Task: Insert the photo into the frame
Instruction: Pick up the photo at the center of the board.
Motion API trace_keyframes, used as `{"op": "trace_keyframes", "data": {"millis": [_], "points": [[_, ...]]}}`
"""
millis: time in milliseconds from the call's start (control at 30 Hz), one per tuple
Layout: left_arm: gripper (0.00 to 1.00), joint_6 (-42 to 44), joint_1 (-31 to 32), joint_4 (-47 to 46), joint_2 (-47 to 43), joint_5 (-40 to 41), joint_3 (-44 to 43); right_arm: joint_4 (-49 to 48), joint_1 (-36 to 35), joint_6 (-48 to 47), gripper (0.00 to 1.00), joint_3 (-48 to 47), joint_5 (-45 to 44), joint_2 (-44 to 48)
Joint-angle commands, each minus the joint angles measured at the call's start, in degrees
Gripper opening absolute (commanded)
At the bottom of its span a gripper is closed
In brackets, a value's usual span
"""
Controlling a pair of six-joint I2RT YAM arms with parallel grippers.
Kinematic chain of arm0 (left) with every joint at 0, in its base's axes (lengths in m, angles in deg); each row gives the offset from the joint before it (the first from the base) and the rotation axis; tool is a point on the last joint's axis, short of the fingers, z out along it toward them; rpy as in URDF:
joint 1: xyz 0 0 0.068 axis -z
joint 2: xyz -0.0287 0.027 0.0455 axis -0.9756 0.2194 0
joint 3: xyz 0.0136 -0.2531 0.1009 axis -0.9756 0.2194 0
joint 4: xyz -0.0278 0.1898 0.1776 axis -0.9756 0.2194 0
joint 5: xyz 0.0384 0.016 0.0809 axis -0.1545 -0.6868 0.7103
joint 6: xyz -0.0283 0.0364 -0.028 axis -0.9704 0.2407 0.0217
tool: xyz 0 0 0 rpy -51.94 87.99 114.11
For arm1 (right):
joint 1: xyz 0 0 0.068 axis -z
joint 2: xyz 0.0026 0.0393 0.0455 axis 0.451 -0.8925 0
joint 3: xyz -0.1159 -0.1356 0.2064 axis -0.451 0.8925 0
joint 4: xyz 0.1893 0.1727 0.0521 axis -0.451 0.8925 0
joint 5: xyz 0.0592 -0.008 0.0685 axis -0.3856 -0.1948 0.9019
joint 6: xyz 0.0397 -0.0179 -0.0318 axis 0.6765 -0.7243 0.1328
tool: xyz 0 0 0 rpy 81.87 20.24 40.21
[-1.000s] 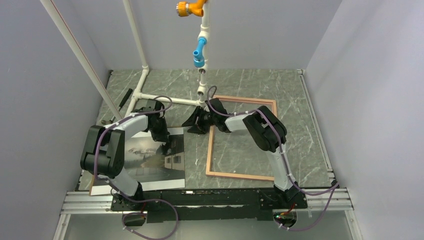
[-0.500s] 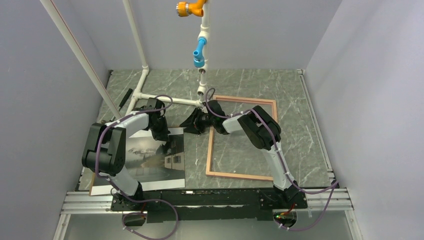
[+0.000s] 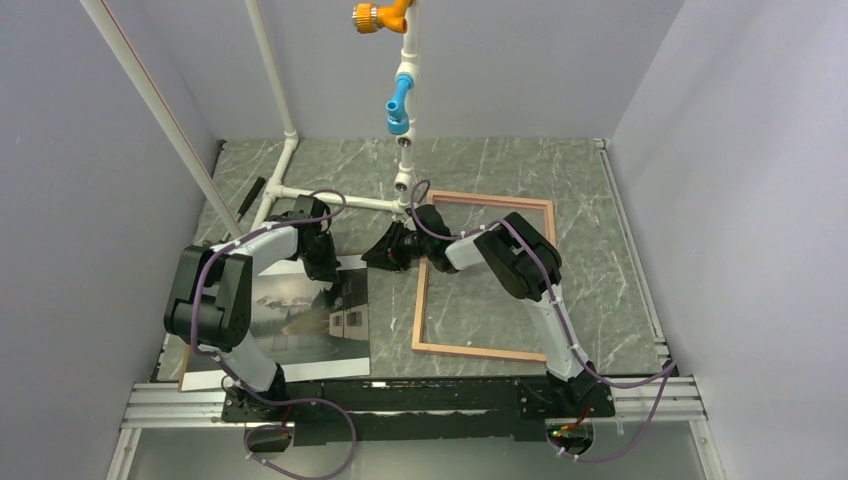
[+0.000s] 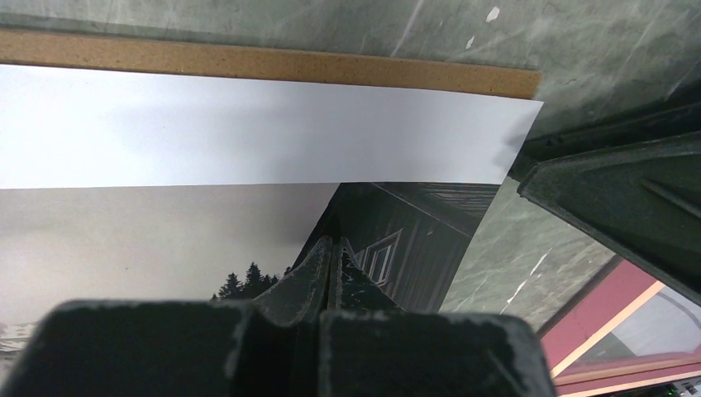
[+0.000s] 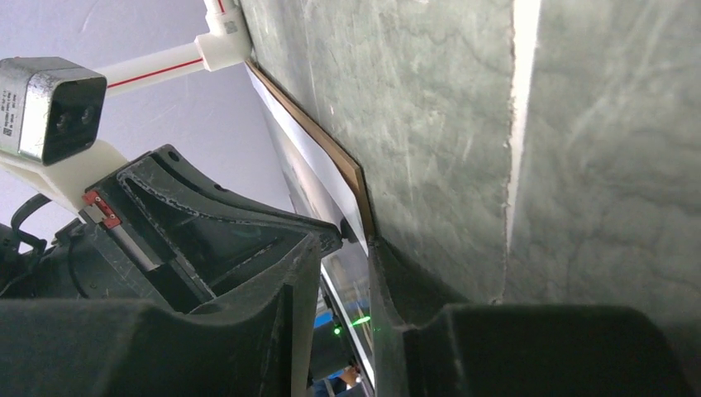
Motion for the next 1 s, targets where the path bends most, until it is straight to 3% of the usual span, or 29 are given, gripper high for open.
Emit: {"op": "trace_keyframes", "data": {"millis": [0,400,867,967], "points": [[0.00,0.98,0.78,-0.62,3.79,2.43,1.64,-3.40,-2.22,0.38,0.28,0.79,1.73,3.88],[0.00,1.19,0.87,-0.88,4.03,2.21,1.95,-2.51,-3.09,-1.04,0.18,0.42,2.21,4.20],[0.00,1.55,0.87,-0.52,1.26,1.88,1.60,11.98,-3.45,-9.84,0.34,-5.87,-0.60,0.37],[0.00,1.59,0.91,-0.23,-0.06,1.20,1.25,12.56,-3.43,-10.60,0.32,-6.53,-0.44,-0.21]]}}
